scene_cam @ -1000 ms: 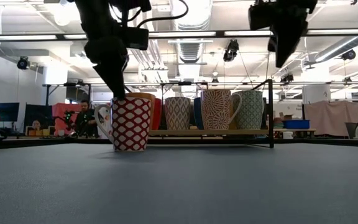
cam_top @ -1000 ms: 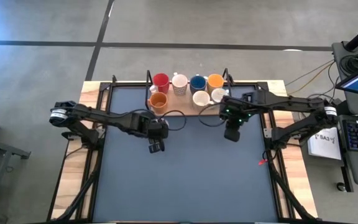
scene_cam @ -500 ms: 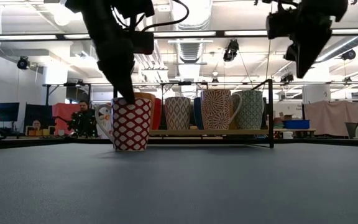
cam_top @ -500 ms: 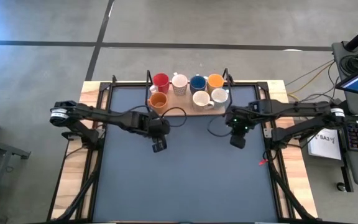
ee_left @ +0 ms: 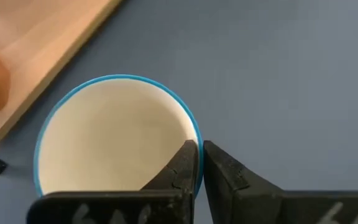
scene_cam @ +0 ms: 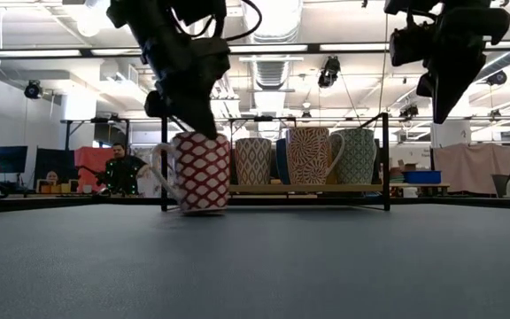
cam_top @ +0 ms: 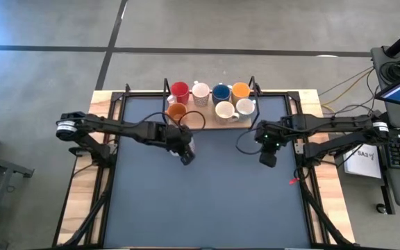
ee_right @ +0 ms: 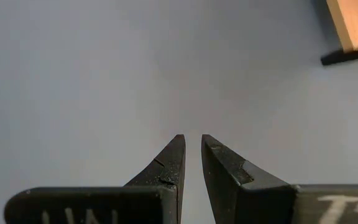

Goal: Place coffee mugs
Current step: Put the brown cup on the shelf aligned with the other gray cup

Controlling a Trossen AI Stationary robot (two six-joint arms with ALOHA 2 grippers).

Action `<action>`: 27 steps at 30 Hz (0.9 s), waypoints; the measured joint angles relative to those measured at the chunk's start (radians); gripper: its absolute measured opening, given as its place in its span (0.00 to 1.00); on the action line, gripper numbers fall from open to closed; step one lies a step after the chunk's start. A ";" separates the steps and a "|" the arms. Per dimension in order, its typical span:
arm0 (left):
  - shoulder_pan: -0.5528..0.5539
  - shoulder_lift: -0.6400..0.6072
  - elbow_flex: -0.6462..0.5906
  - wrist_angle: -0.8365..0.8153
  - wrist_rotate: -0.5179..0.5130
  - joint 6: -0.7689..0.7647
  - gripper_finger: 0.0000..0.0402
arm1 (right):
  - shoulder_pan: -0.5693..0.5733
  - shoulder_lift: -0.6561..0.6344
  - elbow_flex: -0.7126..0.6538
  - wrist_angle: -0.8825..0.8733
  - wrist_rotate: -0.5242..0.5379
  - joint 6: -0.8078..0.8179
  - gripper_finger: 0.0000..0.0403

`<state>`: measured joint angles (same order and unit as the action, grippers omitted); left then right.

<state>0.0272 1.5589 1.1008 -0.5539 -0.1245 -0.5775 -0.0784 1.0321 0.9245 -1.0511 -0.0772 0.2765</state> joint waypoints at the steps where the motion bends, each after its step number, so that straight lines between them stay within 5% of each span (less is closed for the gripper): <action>1: -0.001 0.000 0.000 0.012 -0.018 -0.023 0.00 | 0.000 0.000 0.000 0.009 0.000 -0.006 0.11; 21: -0.002 0.126 0.003 0.292 -0.039 -0.164 0.00 | 0.002 0.004 0.000 0.047 0.000 -0.105 0.11; 27: 0.000 0.122 0.000 0.285 -0.026 -0.130 0.10 | 0.002 0.004 0.000 0.046 0.000 -0.108 0.11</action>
<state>0.0267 1.6814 1.1005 -0.2692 -0.1501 -0.7079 -0.0765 1.0363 0.9241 -1.0046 -0.0776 0.1690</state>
